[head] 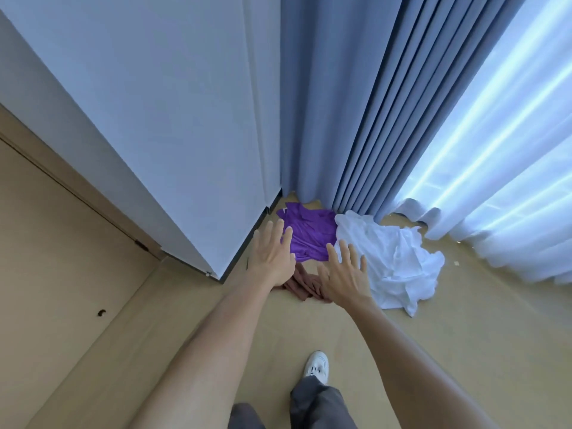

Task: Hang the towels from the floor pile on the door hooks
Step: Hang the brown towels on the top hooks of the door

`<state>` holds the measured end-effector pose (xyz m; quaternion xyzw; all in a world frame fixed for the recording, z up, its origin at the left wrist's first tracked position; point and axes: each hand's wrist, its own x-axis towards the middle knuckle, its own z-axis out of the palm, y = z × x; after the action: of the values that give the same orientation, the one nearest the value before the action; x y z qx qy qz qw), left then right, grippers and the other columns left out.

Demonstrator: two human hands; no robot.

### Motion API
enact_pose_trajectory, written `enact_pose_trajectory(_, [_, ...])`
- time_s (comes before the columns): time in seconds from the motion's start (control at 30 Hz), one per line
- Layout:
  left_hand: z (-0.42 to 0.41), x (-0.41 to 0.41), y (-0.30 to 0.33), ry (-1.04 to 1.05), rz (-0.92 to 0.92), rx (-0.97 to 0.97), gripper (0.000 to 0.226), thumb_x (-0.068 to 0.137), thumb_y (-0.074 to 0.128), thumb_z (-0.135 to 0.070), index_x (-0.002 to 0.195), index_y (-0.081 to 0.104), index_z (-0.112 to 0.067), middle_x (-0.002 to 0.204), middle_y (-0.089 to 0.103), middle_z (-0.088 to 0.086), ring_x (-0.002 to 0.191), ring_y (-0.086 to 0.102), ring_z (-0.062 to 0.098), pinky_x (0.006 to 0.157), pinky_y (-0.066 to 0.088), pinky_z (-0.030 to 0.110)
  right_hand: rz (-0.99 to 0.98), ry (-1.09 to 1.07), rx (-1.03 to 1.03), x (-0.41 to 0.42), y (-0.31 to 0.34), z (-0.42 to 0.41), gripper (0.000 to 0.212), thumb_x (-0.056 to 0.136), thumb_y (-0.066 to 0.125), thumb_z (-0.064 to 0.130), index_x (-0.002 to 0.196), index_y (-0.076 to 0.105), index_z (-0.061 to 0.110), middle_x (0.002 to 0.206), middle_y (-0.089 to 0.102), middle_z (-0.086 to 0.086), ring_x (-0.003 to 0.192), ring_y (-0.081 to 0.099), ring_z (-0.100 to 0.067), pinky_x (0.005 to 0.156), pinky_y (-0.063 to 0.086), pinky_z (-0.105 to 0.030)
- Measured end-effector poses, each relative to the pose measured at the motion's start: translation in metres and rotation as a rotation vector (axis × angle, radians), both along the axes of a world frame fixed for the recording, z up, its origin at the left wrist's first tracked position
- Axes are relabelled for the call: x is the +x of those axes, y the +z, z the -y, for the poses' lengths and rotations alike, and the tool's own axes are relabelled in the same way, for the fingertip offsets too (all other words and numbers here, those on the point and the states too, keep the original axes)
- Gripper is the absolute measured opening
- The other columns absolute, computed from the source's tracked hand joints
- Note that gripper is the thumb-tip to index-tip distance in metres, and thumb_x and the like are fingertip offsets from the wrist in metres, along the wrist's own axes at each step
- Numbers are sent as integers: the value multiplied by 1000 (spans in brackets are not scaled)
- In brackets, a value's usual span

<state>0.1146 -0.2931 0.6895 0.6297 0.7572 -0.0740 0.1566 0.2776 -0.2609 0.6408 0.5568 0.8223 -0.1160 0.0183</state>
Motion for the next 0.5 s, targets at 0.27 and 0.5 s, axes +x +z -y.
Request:
enact_pose_trajectory(0.27, [-52, 11, -102, 21, 5, -151, 61, 101, 31, -33, 152, 7, -12, 160, -3, 8, 147, -1, 28, 119, 9, 47, 6, -2, 38, 29, -93, -55, 45, 73, 72, 30, 110, 62, 7, 115, 61, -20, 107, 59, -40, 85, 48, -53])
enact_pose_trajectory(0.5, [-63, 4, -284, 6, 17, -319, 61, 101, 31, -30, 152, 3, -12, 160, -8, 8, 148, -5, 28, 119, 5, 48, 42, 22, -80, 16, -278, -71, 47, 67, 80, 30, 105, 65, 7, 116, 63, -20, 107, 61, -39, 82, 51, -54])
